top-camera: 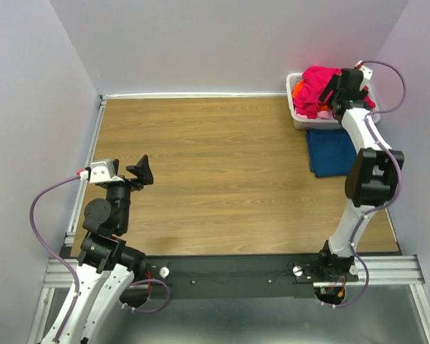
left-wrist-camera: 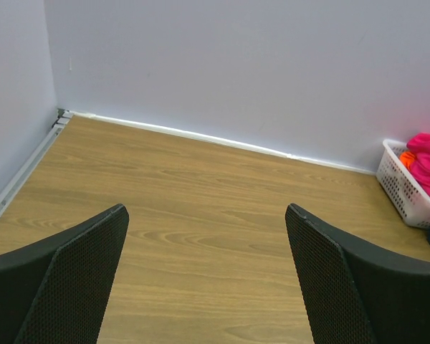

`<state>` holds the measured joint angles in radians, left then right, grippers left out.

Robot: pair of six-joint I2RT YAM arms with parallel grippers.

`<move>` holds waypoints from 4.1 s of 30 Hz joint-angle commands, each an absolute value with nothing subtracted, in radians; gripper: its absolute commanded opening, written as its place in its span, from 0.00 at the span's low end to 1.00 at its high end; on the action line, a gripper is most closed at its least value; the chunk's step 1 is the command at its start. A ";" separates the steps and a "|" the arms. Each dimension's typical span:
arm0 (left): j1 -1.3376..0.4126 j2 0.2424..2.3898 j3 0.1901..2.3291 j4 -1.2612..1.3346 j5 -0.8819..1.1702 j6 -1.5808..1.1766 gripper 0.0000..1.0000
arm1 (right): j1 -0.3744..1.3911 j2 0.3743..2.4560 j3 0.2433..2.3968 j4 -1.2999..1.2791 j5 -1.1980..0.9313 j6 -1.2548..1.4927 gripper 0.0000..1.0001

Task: Fold and stack the t-shirts
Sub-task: Grab the tshirt from the pile, then move the tshirt to the center of the board, then flatten the tshirt out

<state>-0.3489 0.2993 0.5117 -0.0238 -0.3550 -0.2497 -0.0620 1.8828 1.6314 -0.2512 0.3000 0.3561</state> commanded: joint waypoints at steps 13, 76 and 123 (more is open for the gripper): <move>-0.342 0.391 0.502 -0.006 -0.370 -0.215 0.98 | -0.114 2.165 2.023 -0.215 0.100 0.218 0.12; -0.371 1.182 0.552 0.040 0.141 -0.707 0.72 | 0.756 1.655 1.063 -0.291 0.042 0.288 0.49; -0.044 1.200 0.836 -0.270 -0.181 -0.408 0.00 | 0.367 1.540 0.994 -0.264 0.049 0.350 0.71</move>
